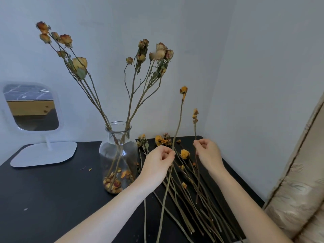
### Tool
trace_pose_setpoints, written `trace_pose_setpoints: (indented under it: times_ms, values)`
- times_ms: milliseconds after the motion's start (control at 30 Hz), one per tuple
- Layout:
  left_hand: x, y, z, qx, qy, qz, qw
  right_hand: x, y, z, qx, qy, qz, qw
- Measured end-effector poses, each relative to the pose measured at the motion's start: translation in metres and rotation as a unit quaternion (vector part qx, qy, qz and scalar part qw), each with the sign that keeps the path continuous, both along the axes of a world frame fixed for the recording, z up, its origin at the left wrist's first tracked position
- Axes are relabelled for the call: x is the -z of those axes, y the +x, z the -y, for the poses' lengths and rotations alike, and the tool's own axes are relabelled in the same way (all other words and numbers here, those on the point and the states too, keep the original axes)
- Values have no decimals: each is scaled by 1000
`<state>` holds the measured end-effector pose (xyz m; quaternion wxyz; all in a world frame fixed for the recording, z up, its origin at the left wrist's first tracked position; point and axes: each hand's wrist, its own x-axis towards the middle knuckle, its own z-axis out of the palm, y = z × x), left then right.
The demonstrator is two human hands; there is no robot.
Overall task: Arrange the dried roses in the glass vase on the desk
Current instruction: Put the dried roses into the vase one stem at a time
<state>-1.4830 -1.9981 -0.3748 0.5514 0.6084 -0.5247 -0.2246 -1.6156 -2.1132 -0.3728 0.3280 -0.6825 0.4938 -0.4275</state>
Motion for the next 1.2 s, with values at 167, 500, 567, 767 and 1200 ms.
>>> trace_pose_setpoints:
  times_ms: [167, 500, 567, 767, 1200]
  values:
    - [-29, 4, -34, 53, -82, 19, 995, -8, 3, -9, -2, -14, 49, 999]
    - [-84, 39, -102, -38, -252, -10, 967, -38, 31, -46, -84, -47, 88, 991]
    - [-95, 54, -107, -80, -271, -3, 959, -42, 36, -51, -94, -55, 87, 990]
    - [-138, 88, -106, -162, -305, 31, 938, -46, 48, -59, -110, -57, 73, 990]
    - [-175, 94, -80, -199, -338, 13, 920, -45, 52, -58, -114, -66, 46, 990]
